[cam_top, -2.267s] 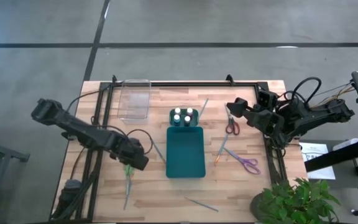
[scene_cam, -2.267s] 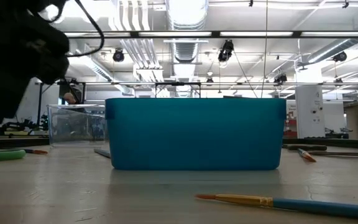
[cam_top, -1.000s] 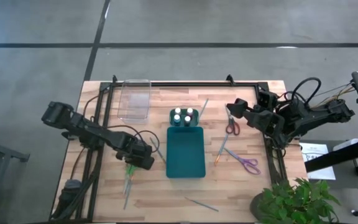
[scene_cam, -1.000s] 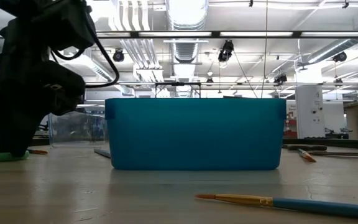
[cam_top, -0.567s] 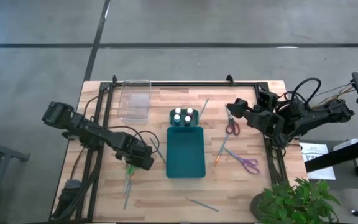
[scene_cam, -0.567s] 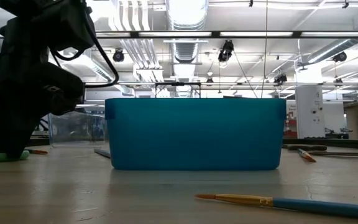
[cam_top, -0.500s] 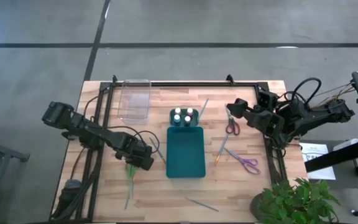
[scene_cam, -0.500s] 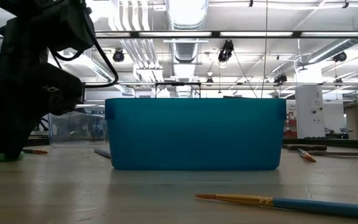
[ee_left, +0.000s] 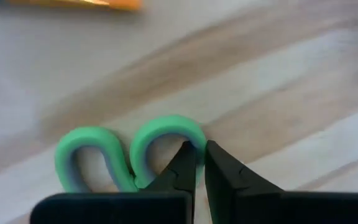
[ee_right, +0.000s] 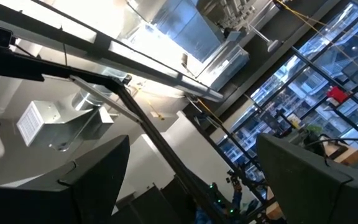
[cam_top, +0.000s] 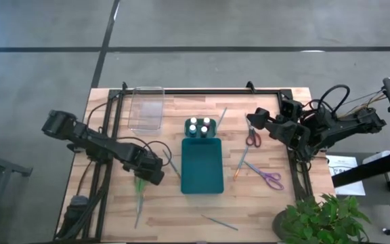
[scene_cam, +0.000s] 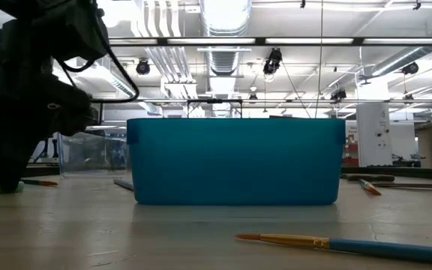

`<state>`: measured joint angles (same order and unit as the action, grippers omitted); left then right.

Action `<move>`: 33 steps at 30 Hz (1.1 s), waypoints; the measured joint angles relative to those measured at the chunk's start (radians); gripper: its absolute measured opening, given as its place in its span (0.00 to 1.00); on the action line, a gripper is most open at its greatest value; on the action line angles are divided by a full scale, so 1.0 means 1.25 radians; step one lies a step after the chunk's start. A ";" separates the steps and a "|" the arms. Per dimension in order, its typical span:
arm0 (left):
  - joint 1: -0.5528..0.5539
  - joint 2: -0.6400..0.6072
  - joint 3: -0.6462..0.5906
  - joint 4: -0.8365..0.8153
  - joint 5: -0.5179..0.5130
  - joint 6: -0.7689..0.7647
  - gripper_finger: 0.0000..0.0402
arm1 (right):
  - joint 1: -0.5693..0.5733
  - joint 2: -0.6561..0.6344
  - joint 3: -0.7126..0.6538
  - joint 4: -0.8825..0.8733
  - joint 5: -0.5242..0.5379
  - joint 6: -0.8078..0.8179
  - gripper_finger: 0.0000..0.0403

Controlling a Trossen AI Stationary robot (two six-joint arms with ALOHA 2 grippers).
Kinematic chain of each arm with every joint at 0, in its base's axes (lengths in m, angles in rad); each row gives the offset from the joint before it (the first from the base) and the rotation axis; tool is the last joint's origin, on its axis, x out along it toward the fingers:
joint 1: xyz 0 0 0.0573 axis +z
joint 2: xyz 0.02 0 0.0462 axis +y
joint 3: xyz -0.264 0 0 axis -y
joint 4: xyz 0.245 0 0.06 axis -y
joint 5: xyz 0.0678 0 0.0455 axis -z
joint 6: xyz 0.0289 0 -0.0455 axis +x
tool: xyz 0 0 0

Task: Pick & Place Paint Supplies
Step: Put the green scissors into the transparent bin

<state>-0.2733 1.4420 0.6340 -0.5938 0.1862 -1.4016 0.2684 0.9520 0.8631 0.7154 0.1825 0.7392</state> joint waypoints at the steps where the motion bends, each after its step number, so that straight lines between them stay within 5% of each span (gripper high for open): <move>1: 0.000 -0.012 0.000 0.000 -0.001 -0.001 0.04 | 0.000 0.000 0.000 0.000 0.000 0.001 0.85; 13: 0.000 -0.199 0.004 0.052 0.007 -0.030 0.04 | 0.001 0.001 0.000 0.000 0.000 0.001 0.85; 20: 0.034 -0.302 0.075 0.037 -0.057 0.031 0.04 | 0.001 0.001 0.000 -0.001 0.000 -0.007 0.85; 26: 0.169 -0.292 0.231 -0.110 -0.066 0.214 0.04 | 0.000 0.001 0.000 -0.001 0.000 -0.014 0.85; 33: 0.451 -0.264 0.384 -0.330 -0.052 0.460 0.04 | 0.000 0.001 0.000 -0.001 0.000 -0.015 0.85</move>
<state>0.2900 1.1123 1.1136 -1.0063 0.1209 -0.8269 0.2685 0.9527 0.8631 0.7146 0.1825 0.7208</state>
